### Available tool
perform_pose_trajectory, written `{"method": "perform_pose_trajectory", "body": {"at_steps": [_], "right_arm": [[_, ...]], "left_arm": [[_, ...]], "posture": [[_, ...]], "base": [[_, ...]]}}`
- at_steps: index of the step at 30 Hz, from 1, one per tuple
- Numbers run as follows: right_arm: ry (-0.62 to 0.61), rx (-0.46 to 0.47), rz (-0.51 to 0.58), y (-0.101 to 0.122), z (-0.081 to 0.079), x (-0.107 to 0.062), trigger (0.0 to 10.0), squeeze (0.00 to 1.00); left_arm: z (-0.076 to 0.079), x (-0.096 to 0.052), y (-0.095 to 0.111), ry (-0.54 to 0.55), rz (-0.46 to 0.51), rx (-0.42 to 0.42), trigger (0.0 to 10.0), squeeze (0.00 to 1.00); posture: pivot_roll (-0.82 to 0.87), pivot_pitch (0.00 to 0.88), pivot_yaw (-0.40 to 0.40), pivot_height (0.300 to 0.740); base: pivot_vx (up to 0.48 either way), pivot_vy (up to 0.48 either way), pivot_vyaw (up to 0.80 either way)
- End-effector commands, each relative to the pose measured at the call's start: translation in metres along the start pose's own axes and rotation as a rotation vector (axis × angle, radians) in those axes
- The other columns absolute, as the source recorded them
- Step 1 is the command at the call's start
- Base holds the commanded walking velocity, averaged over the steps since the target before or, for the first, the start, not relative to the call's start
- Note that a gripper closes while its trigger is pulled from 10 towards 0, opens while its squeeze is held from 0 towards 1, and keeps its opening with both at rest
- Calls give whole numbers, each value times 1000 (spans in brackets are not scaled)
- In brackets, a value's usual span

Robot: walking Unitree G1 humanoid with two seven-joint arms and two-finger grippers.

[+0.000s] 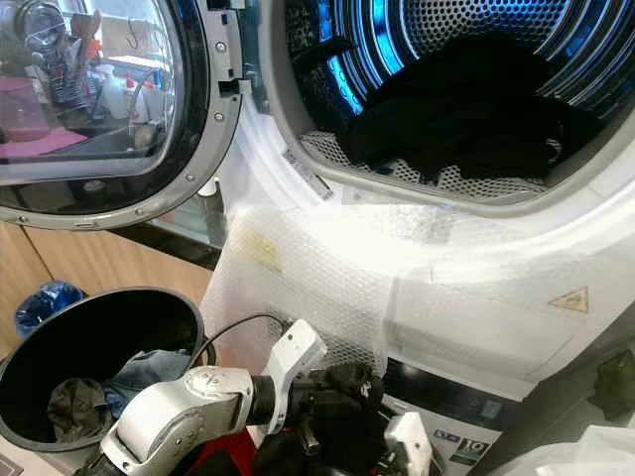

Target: Clothes washing

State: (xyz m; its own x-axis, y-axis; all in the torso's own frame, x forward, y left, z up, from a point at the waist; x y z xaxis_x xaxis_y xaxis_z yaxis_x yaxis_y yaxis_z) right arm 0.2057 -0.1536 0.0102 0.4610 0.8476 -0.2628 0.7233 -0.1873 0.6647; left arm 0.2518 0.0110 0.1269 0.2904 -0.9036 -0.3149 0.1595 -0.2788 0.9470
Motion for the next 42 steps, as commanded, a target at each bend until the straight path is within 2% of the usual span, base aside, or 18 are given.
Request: {"method": "perform_pose_trajectory", "body": {"at_steps": [1, 2, 3, 7, 13, 14, 16, 17, 20, 21, 24, 28, 32, 33, 34, 35, 42], "right_arm": [[-23, -26, 12, 4, -1, 4, 10000, 1000], [-93, -50, 36, 7, 4, 9, 10000, 1000], [-93, -50, 36, 7, 4, 9, 10000, 1000], [-284, -77, 115, 15, 18, 18, 10000, 1000], [-373, -55, 166, 17, 26, 22, 10000, 1000], [-397, -54, 163, 15, 29, 23, 10000, 820], [-415, -52, 160, 13, 30, 23, 10000, 820], [-435, -47, 152, 10, 32, 24, 10000, 0], [-513, -23, 155, 3, 42, 24, 10000, 0], [-572, -3, 139, -4, 49, 22, 10000, 0], [-627, 56, 152, -12, 56, 19, 10000, 0], [-681, 90, 174, -15, 60, 18, 10000, 0], [-678, 104, 198, -14, 61, 21, 10000, 0], [-680, 108, 220, -10, 62, 22, 9098, 0], [-682, 110, 244, -7, 63, 21, 1569, 0], [-683, 131, 292, -1, 64, 19, 0, 0], [-695, 147, 339, 4, 67, 14, 0, 0]], "left_arm": [[1, 1, 11, -10, 22, 33, 0, 0], [1, 1, 13, -13, 25, 34, 0, 0], [1, 1, 13, -13, 25, 34, 0, 0], [2, 2, 18, -16, 42, 36, 0, 0], [3, 3, 23, -24, 53, 43, 0, 0], [3, 3, 25, -24, 57, 45, 0, 0], [2, 3, 25, -24, 59, 45, 0, 0], [2, 3, 27, -24, 64, 46, 0, 0], [3, 5, 32, -26, 74, 52, 0, 0], [2, 5, 34, -25, 79, 55, 0, 0], [1, 4, 35, -22, 84, 55, 0, 0], [1, 4, 37, -20, 86, 58, 0, 0], [-1, 4, 38, -15, 91, 58, 0, 0], [-2, 3, 39, -14, 91, 58, 0, 0], [-2, 3, 39, -16, 90, 61, 0, 0], [-1, 2, 39, -20, 88, 63, 0, 0], [-1, 2, 39, -21, 87, 61, 0, 0]], "posture": [[-42, 0, 18, 740], [-37, 0, 17, 740], [-37, 0, 17, 740], [-38, 0, 19, 740], [-30, 0, 21, 740], [-30, 0, 21, 740], [-29, 0, 22, 740], [-28, 0, 22, 740], [-18, 0, 19, 740], [-17, 0, 20, 740], [-12, 0, 22, 740], [-8, 0, 23, 740], [-7, 0, 27, 740], [-9, 0, 30, 740], [-7, 0, 30, 740], [-8, 0, 31, 740], [-14, 0, 35, 740]], "base": [[0, 0, 0], [0, 0, 0], [0, 0, 0], [0, 0, 0], [0, 0, 0], [0, 0, 0], [0, 0, 0], [0, 0, 0], [0, 0, 0], [0, 0, 0], [0, 0, 0], [0, 0, 0], [0, 0, 0], [0, 0, 0], [0, 0, 0], [0, 0, 0], [0, 0, 0]]}}
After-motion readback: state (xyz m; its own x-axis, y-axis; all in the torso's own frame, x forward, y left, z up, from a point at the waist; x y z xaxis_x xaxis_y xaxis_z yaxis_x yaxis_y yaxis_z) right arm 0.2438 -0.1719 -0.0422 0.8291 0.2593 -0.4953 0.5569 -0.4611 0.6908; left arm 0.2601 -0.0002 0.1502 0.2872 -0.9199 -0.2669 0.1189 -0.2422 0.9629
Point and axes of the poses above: a point about 5 cm out from each wrist's last joint towards the gripper, its own x axis pointing out of the wrist towards the gripper, its own y axis along the axis of the wrist's last joint, z = x × y, the point moved 1 cm from there along x, pointing out of the wrist towards the gripper, and after that the axes turned 15 degrees about x, right-handed, at the moved point
